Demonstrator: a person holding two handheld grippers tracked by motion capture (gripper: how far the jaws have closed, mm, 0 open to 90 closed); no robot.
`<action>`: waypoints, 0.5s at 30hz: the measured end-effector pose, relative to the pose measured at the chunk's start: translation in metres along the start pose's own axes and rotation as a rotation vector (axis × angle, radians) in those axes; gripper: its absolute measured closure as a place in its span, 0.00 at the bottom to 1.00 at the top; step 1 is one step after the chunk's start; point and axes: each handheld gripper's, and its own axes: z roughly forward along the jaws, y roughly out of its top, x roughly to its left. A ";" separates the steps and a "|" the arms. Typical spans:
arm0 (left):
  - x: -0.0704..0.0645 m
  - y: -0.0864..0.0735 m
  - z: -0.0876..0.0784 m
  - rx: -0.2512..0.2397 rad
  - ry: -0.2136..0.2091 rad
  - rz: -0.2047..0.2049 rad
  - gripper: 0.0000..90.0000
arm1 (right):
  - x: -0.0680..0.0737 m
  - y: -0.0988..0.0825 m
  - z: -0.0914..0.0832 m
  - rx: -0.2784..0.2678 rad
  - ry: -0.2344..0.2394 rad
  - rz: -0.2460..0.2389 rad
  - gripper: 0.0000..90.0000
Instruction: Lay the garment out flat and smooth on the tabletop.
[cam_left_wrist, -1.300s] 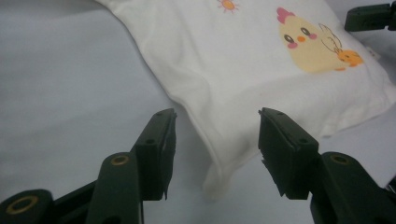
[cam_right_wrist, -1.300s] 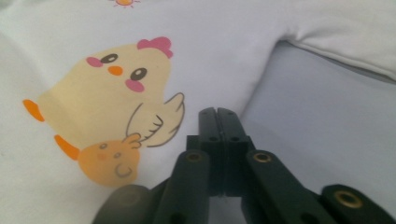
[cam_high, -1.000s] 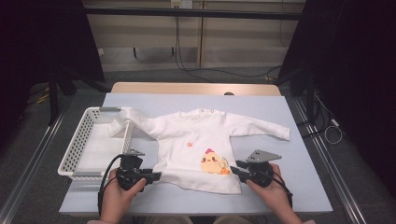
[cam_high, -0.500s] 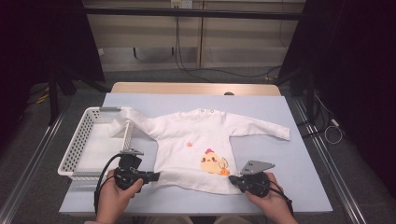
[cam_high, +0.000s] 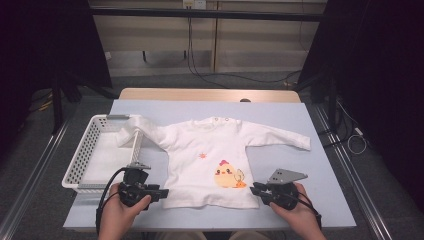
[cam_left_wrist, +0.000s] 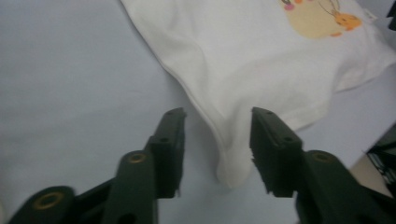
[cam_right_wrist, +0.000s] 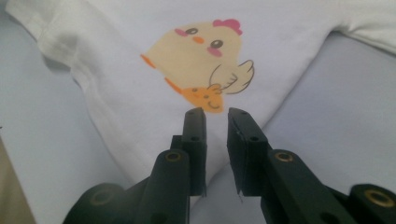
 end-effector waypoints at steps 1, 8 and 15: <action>0.000 0.002 0.001 0.000 0.007 0.005 0.59 | -0.002 0.001 0.000 -0.002 -0.012 0.005 0.81; 0.004 0.018 0.024 -0.005 0.049 -0.012 0.61 | -0.009 0.008 0.016 0.010 -0.054 0.021 0.78; 0.010 0.032 0.047 0.002 0.127 -0.018 0.63 | -0.023 0.012 0.036 0.043 -0.101 0.058 0.78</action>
